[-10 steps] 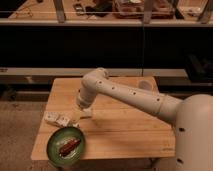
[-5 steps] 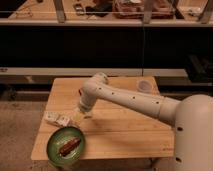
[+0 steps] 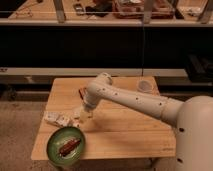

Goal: Place the white sponge in the ceramic bowl

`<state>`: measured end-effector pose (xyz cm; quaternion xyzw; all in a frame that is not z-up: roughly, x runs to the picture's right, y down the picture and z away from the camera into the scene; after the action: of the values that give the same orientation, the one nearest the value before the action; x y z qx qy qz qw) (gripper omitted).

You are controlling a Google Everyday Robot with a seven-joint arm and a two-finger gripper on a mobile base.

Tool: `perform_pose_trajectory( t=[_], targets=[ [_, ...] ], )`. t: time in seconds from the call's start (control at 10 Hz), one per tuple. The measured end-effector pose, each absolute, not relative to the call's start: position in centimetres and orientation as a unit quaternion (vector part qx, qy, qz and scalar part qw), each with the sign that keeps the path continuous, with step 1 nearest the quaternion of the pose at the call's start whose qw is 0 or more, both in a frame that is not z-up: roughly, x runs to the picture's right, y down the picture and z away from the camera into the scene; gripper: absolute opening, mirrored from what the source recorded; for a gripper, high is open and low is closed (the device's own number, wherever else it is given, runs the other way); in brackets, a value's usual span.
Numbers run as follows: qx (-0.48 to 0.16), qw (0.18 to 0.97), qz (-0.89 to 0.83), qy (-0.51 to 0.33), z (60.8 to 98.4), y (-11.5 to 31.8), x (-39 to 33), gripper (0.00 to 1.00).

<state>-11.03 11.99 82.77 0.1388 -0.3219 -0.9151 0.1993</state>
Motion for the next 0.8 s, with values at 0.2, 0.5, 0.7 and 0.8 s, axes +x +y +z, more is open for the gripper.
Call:
perform_pose_trajectory(
  t=[0.2, 0.5, 0.7, 0.8],
  targets=[
    [0.142, 0.193, -0.914, -0.327, 84.3, 12.9, -11.1, 0.80],
    [0.146, 0.182, -0.917, -0.325, 87.0, 12.9, -11.4, 0.80],
    [0.148, 0.174, -0.919, -0.320, 88.7, 12.1, -11.6, 0.80],
    [0.151, 0.171, -0.920, -0.319, 89.4, 11.9, -11.8, 0.80]
  ],
)
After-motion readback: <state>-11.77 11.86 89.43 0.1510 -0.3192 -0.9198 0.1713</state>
